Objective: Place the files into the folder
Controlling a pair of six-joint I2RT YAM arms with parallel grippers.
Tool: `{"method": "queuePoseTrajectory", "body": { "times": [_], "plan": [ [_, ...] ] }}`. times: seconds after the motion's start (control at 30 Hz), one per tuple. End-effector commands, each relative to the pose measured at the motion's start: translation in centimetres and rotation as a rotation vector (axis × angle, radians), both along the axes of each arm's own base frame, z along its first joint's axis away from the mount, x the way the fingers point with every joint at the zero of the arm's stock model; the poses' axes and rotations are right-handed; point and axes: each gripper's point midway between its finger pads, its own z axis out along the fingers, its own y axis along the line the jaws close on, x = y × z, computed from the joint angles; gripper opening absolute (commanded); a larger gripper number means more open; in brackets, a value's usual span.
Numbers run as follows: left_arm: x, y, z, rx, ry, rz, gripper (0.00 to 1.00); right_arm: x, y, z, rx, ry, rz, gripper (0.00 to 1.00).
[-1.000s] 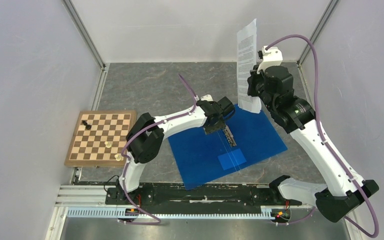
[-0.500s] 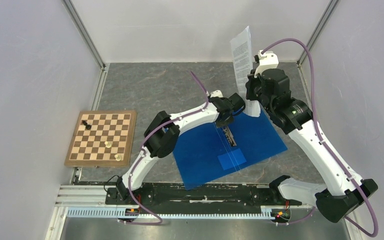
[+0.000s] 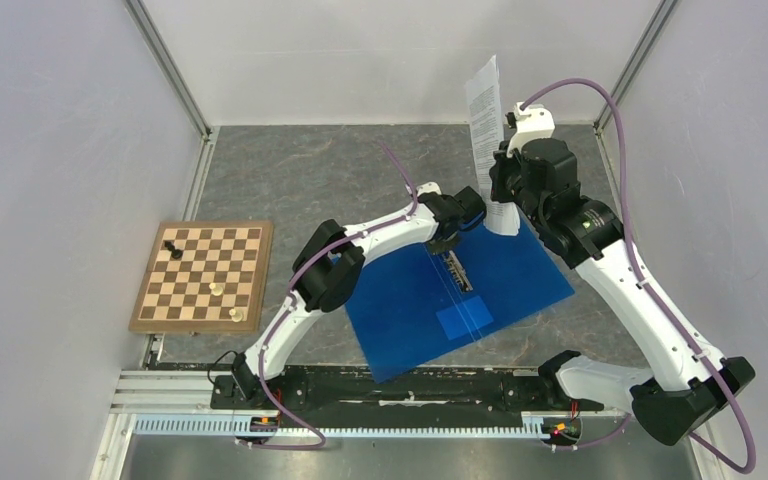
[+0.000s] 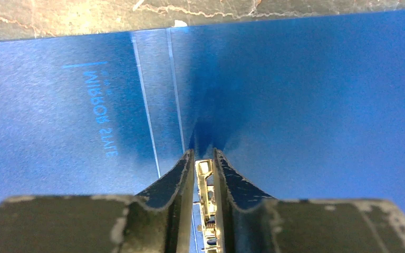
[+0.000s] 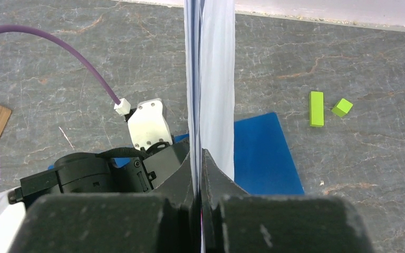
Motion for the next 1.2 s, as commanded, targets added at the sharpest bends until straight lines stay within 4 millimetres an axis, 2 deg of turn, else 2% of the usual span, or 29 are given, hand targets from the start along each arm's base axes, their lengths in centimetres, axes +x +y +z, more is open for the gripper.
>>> {"method": "queuePoseTrajectory", "body": {
  "times": [0.0, 0.2, 0.37, 0.5, 0.67, 0.77, 0.87, 1.03, 1.1, 1.17],
  "plan": [
    [1.2, 0.8, 0.0, 0.031, -0.003, -0.025, 0.19, 0.0, 0.2, 1.0, 0.021, -0.036, 0.008, 0.00],
    [1.1, 2.9, -0.2, 0.066, 0.046, -0.090, 0.02, 0.2, 1.0, 0.2, 0.040, -0.022, 0.033, 0.00],
    [0.7, 5.6, 0.1, 0.088, 0.092, -0.171, 0.02, 0.4, 2.0, -1.6, 0.057, 0.013, 0.065, 0.00],
    [0.4, 6.6, 0.3, 0.080, 0.114, -0.274, 0.02, 0.5, 2.7, -2.9, 0.071, 0.036, 0.085, 0.00],
    [0.0, 7.8, 0.3, 0.074, 0.140, -0.345, 0.02, 0.7, 3.3, -3.0, 0.086, 0.042, 0.104, 0.00],
    [-0.2, 8.6, -0.4, 0.062, 0.166, -0.347, 0.03, 0.8, 3.5, -2.9, 0.090, 0.042, 0.110, 0.00],
    [-0.1, 8.9, -0.7, 0.051, 0.174, -0.352, 0.09, 0.8, 3.5, -2.9, 0.089, 0.043, 0.110, 0.00],
    [0.5, 9.2, -0.1, 0.044, 0.158, -0.358, 0.31, 0.9, 3.3, -2.9, 0.075, 0.042, 0.103, 0.00],
    [1.0, 9.4, 0.5, 0.038, 0.143, -0.358, 0.43, 0.9, 3.2, -3.0, 0.067, 0.047, 0.103, 0.00],
    [1.5, 9.6, 1.2, 0.028, 0.126, -0.355, 0.50, 1.0, 3.2, -3.0, 0.066, 0.047, 0.101, 0.00]
  ]
}}
